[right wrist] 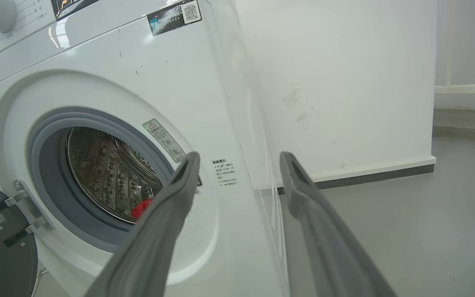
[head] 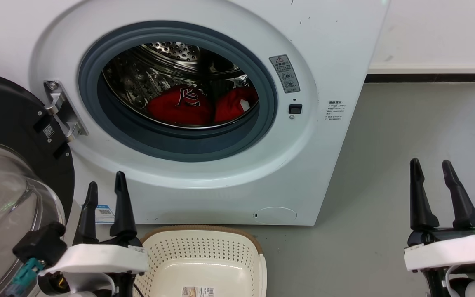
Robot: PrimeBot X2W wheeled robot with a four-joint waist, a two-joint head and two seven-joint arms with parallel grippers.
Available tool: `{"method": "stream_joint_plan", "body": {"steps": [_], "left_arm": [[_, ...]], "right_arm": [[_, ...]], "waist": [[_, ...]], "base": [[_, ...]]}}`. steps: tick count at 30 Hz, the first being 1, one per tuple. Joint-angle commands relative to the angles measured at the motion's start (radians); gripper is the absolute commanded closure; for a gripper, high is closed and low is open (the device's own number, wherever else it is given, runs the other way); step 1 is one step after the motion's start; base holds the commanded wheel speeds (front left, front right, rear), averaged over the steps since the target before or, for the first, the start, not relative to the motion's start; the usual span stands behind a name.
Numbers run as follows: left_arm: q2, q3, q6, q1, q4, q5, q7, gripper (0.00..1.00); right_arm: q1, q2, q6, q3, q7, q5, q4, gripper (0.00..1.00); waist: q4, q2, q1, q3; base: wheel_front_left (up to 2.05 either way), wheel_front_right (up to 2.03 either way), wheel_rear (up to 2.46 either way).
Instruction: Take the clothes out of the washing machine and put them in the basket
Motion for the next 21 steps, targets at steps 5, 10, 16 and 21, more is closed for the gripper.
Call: {"method": "stream_joint_plan", "body": {"steps": [5,10,16,21], "left_arm": [[0.016,-0.043,0.031,0.003,-0.028,0.116,-0.023,0.00],[0.049,-0.105,0.081,0.009,-0.022,0.197,-0.041,0.00],[0.066,-0.147,0.094,0.012,-0.005,0.240,-0.055,0.00],[0.081,-0.184,0.105,0.019,0.018,0.292,-0.069,0.00]], "right_arm": [[0.012,-0.007,0.000,0.013,-0.024,-0.097,-0.024,0.00],[0.023,-0.008,0.000,0.018,-0.042,-0.181,-0.025,0.00],[0.034,-0.008,0.000,0.020,-0.056,-0.224,0.013,0.00],[0.041,-0.008,0.000,0.026,-0.069,-0.280,0.050,0.00]], "waist": [[0.000,0.0000,0.0000,0.001],[-0.001,0.0000,0.0000,0.003],[-0.001,0.0000,0.0000,0.002],[-0.002,0.0000,0.0000,0.000]], "base": [[0.00,0.00,0.00],[0.00,0.00,0.00],[0.00,0.00,0.00],[0.00,0.00,0.00]]}}
